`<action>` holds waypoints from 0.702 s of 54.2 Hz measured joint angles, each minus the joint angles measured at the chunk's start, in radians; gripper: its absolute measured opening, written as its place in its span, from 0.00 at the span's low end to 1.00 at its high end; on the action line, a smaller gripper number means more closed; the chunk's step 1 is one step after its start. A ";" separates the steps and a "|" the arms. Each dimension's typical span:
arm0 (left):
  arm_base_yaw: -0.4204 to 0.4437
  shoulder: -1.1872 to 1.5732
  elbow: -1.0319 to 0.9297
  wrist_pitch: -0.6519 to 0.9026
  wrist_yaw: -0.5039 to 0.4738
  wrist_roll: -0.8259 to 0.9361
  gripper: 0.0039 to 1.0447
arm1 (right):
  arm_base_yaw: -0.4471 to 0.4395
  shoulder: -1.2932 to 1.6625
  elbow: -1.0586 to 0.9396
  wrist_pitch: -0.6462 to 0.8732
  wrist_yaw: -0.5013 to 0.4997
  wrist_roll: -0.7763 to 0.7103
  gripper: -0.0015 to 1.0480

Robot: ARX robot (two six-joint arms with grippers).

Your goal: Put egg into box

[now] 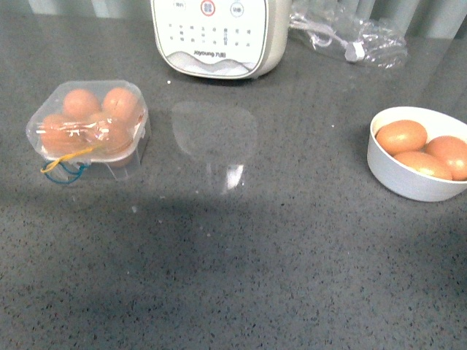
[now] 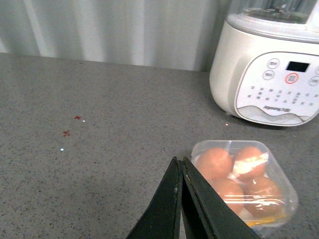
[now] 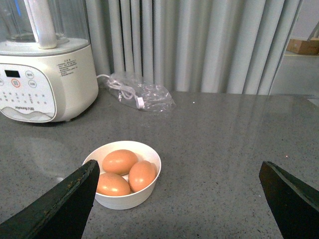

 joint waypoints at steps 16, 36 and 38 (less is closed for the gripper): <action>-0.061 -0.257 -0.078 -0.177 -0.061 0.003 0.03 | 0.000 0.000 0.000 0.000 0.000 0.000 0.93; -0.061 -0.597 -0.098 -0.467 -0.063 0.003 0.03 | 0.000 0.000 0.000 0.000 0.000 0.000 0.93; -0.061 -0.617 -0.098 -0.486 -0.063 0.003 0.03 | 0.000 0.000 0.000 0.000 0.000 0.000 0.93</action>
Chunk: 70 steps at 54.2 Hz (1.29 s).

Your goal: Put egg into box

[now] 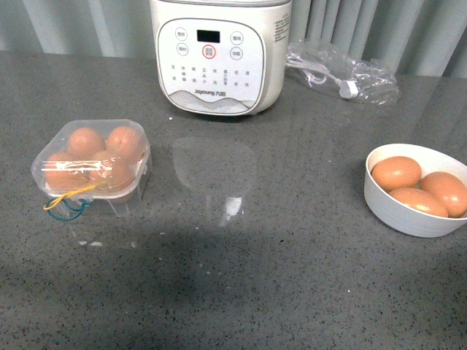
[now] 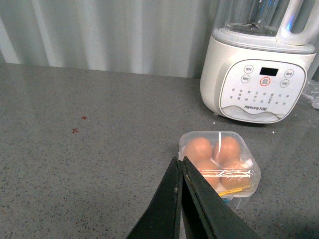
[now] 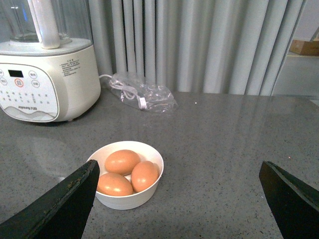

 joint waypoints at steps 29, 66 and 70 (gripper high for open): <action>0.000 -0.284 -0.001 -0.270 0.000 0.000 0.03 | 0.000 0.000 0.000 0.000 0.000 0.000 0.93; 0.000 -0.577 0.000 -0.565 0.000 0.000 0.03 | 0.000 0.000 0.000 0.000 0.000 0.000 0.93; 0.000 -0.576 0.000 -0.569 0.000 0.000 0.03 | 0.000 0.000 0.000 0.000 0.000 0.000 0.93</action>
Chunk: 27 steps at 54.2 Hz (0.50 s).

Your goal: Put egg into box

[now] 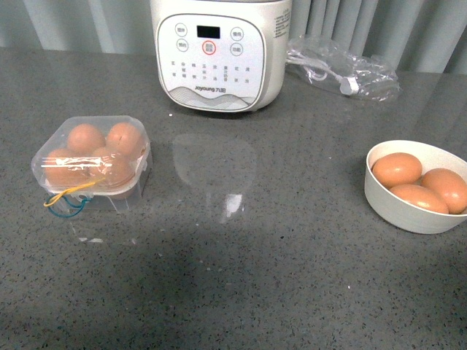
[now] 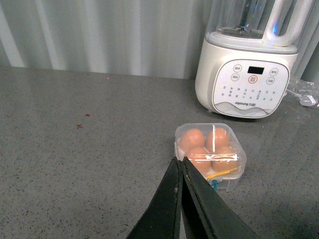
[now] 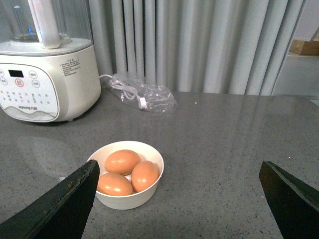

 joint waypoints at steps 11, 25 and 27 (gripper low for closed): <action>0.000 -0.001 0.000 -0.001 0.000 0.000 0.31 | 0.000 0.000 0.000 0.000 0.000 0.000 0.93; 0.000 -0.001 0.000 -0.001 0.000 0.000 0.77 | 0.000 0.000 0.000 0.000 0.000 0.000 0.93; 0.000 -0.001 0.000 -0.001 0.000 0.000 0.82 | 0.000 0.000 0.000 0.000 0.000 0.000 0.93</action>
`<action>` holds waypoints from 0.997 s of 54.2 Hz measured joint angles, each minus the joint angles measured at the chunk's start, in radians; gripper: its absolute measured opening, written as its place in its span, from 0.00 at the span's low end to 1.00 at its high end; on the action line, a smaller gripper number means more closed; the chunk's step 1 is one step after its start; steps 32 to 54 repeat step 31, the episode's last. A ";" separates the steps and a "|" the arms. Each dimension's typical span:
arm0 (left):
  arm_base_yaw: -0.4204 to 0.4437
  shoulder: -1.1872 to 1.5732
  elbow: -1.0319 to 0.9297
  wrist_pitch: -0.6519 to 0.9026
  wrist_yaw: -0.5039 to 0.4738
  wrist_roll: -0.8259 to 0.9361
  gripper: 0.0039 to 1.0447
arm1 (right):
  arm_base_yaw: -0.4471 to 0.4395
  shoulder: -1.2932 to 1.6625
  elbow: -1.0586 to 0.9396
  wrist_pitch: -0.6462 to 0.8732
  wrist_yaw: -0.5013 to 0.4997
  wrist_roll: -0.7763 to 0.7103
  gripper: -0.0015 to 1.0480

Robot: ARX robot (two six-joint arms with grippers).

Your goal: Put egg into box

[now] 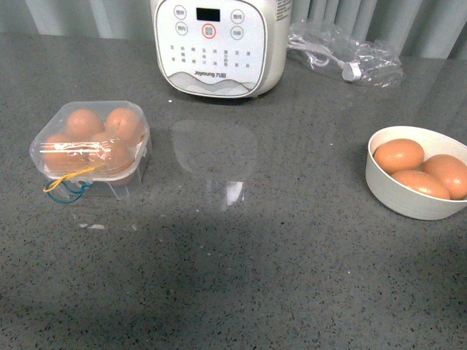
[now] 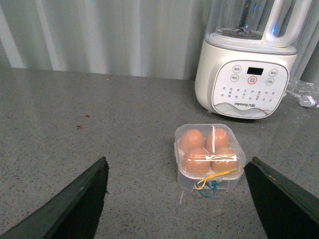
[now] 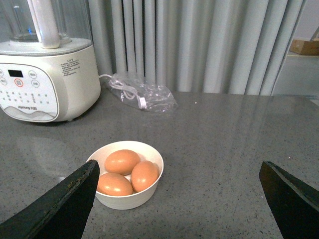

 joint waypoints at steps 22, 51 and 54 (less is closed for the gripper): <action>0.000 0.000 0.000 0.000 0.000 0.002 0.94 | 0.000 0.000 0.000 0.000 0.000 0.000 0.93; 0.000 0.000 0.000 0.000 0.000 0.002 0.94 | 0.000 0.000 0.000 0.000 0.000 0.000 0.93; 0.000 0.000 0.000 0.000 0.000 0.002 0.94 | 0.000 0.000 0.000 0.000 0.000 0.000 0.93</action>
